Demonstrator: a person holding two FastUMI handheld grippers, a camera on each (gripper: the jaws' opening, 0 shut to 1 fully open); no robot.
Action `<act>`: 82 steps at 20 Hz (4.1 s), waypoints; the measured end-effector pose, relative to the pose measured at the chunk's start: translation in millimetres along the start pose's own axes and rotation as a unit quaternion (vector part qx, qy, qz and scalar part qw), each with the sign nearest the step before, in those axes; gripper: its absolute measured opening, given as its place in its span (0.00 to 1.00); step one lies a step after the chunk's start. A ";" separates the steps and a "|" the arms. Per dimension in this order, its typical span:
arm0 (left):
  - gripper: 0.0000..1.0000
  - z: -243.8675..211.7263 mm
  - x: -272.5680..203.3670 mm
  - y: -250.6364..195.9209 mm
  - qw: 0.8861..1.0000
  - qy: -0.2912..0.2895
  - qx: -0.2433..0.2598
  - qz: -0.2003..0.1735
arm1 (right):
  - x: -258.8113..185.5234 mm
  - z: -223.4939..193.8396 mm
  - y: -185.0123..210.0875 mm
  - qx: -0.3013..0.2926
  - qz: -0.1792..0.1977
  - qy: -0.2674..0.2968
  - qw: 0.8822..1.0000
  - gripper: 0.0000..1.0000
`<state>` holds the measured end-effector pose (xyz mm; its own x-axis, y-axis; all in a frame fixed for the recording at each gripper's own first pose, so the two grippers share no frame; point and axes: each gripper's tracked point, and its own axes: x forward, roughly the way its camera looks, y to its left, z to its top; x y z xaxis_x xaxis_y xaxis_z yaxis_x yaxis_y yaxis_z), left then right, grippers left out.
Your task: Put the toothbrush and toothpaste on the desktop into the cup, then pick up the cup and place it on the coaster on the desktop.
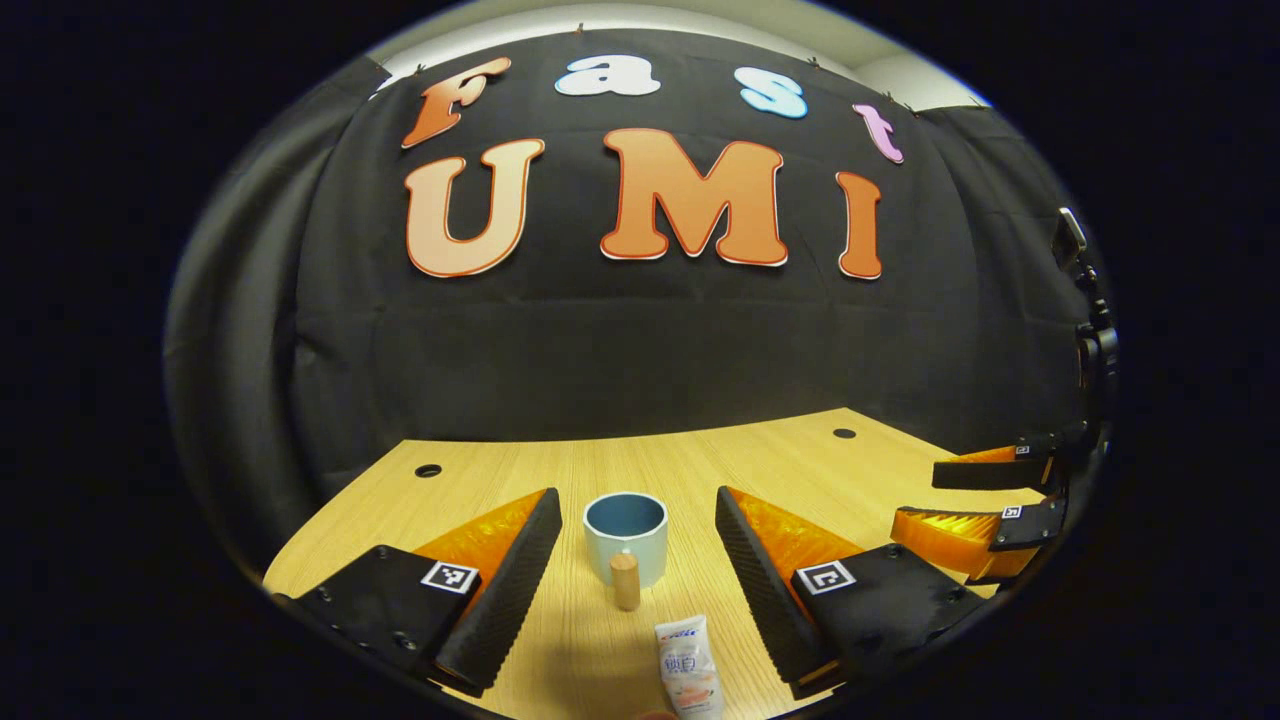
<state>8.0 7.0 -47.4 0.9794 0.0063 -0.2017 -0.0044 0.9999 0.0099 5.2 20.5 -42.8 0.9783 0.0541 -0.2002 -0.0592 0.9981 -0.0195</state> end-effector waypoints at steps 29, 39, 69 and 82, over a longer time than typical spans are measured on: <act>1.00 -123.6 2.8 -24.0 0.937 0.347 -0.039 -0.034 | 10.9 -68.9 5.8 0.047 0.023 0.218 0.975 0.94; 0.93 -135.0 -15.3 -35.6 0.901 0.427 -0.071 -0.034 | 17.1 -98.7 19.1 0.068 0.032 0.278 0.958 0.92; 0.16 -129.6 -14.4 -44.6 0.878 0.463 -0.112 -0.052 | 21.4 -128.1 36.7 0.062 0.047 0.366 0.927 0.77; 0.62 -132.9 -14.0 -60.9 0.868 0.485 -0.055 -0.085 | 23.1 -127.1 32.4 0.065 0.044 0.364 0.928 0.77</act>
<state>-32.2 -52.8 -175.4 0.3362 -0.1900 -0.9224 0.0524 0.9817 -0.1832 0.6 50.2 -172.5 0.5744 0.1477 -0.8051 -0.0624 0.9886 0.1368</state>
